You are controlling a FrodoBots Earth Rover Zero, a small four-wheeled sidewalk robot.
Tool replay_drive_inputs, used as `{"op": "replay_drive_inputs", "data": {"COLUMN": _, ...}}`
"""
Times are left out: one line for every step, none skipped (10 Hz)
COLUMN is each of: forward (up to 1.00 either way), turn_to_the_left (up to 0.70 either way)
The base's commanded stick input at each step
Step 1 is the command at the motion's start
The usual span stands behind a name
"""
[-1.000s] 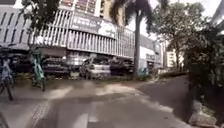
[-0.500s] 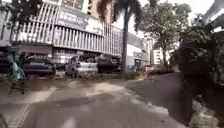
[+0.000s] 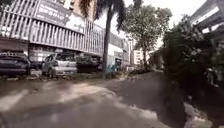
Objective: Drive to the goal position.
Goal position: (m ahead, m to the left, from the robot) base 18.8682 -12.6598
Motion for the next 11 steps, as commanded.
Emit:
{"op": "replay_drive_inputs", "data": {"forward": 0.45, "turn_to_the_left": 0.00}}
{"op": "replay_drive_inputs", "data": {"forward": 0.45, "turn_to_the_left": 0.00}}
{"op": "replay_drive_inputs", "data": {"forward": 0.45, "turn_to_the_left": 0.00}}
{"op": "replay_drive_inputs", "data": {"forward": 0.45, "turn_to_the_left": 0.00}}
{"op": "replay_drive_inputs", "data": {"forward": 0.45, "turn_to_the_left": 0.00}}
{"op": "replay_drive_inputs", "data": {"forward": 0.45, "turn_to_the_left": 0.00}}
{"op": "replay_drive_inputs", "data": {"forward": 0.45, "turn_to_the_left": 0.00}}
{"op": "replay_drive_inputs", "data": {"forward": 0.58, "turn_to_the_left": 0.00}}
{"op": "replay_drive_inputs", "data": {"forward": 0.70, "turn_to_the_left": 0.00}}
{"op": "replay_drive_inputs", "data": {"forward": 0.70, "turn_to_the_left": -0.03}}
{"op": "replay_drive_inputs", "data": {"forward": 0.70, "turn_to_the_left": -0.14}}
